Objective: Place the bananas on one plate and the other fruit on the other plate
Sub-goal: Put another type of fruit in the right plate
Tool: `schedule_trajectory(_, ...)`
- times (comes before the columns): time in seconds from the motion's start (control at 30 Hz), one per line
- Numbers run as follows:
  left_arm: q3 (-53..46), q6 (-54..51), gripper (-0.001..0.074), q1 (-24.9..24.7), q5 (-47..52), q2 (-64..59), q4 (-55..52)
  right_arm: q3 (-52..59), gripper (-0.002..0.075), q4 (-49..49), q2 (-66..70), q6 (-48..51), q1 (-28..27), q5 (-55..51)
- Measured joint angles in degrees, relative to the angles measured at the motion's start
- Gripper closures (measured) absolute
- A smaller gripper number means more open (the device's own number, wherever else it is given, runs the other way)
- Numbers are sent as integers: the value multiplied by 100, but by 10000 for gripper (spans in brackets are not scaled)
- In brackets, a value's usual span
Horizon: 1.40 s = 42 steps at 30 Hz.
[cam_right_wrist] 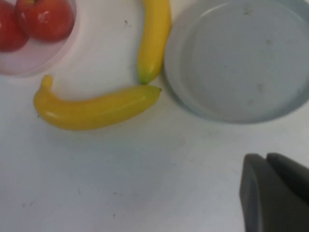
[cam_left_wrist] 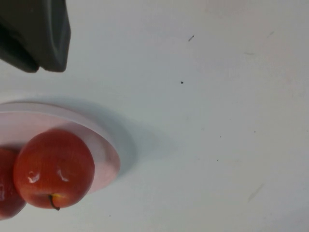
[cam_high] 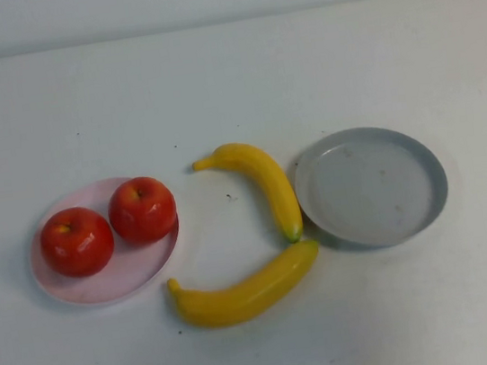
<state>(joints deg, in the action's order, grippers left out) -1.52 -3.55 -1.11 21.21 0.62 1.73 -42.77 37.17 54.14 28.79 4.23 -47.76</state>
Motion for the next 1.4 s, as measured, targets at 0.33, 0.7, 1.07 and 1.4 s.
schedule_trajectory(0.33, 0, 0, 735, 0, 0, 0, 0, -1842, 722, -1093, 2344, 1364, 2662, 409)
schedule_trajectory(0.7, 0, 0, 735, 0, 0, 0, 0, -3424, 336, -1205, 4771, 3906, 3708, 3)
schedule_trajectory(1.07, 0, 0, 735, 0, 0, 0, 0, -4048, 303, -1535, 5903, 4282, 3817, -234)
schedule_trajectory(1.4, 0, 0, 735, 0, 0, 0, 0, -4061, 338, -1942, 6162, 4318, 3817, -99)
